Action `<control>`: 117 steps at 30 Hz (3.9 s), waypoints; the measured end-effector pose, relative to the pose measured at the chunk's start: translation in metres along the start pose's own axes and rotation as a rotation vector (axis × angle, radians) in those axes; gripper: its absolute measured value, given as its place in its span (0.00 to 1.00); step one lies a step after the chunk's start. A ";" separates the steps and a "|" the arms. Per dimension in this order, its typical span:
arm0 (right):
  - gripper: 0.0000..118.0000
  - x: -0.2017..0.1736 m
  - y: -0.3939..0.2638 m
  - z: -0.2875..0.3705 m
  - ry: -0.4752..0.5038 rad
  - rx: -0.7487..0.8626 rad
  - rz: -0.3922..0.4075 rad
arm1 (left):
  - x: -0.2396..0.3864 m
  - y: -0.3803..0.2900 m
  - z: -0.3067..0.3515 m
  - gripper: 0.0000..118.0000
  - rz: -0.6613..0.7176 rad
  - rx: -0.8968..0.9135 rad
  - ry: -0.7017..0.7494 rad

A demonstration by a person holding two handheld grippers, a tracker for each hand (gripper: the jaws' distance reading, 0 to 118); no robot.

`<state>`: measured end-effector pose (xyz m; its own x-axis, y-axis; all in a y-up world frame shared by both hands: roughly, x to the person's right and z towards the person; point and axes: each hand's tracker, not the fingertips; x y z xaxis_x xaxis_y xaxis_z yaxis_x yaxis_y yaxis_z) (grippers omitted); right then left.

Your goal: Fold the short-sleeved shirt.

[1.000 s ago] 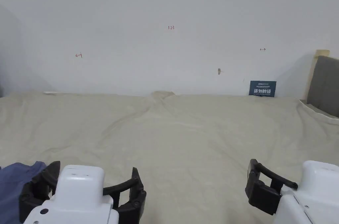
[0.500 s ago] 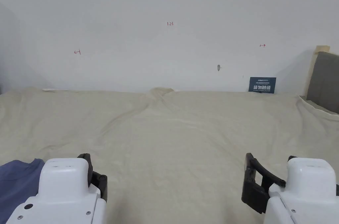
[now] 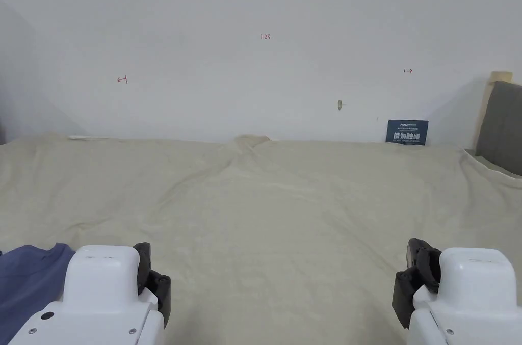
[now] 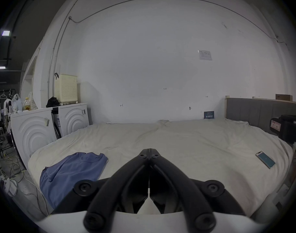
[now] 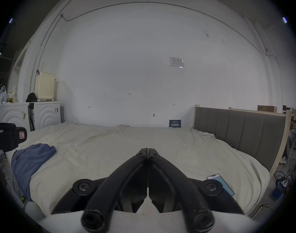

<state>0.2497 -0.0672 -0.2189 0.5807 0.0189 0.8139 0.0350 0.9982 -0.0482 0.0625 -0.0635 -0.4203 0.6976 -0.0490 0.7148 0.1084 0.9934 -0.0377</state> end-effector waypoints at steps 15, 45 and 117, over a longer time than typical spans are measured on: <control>0.00 -0.029 0.012 -0.018 0.173 -0.029 -0.006 | -0.033 0.008 0.010 0.00 0.011 -0.014 0.072; 0.00 -0.251 -0.027 -0.068 0.663 -0.249 0.127 | -0.232 -0.079 -0.019 0.00 0.174 -0.393 0.468; 0.00 0.031 0.036 -0.040 0.071 -0.177 0.019 | 0.063 0.135 -0.121 0.06 0.087 -0.122 -0.527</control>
<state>0.3010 -0.0333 -0.2184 0.6387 0.0272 0.7690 0.1627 0.9720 -0.1695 0.2067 0.0554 -0.4643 0.2622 0.1229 0.9571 0.1690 0.9707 -0.1709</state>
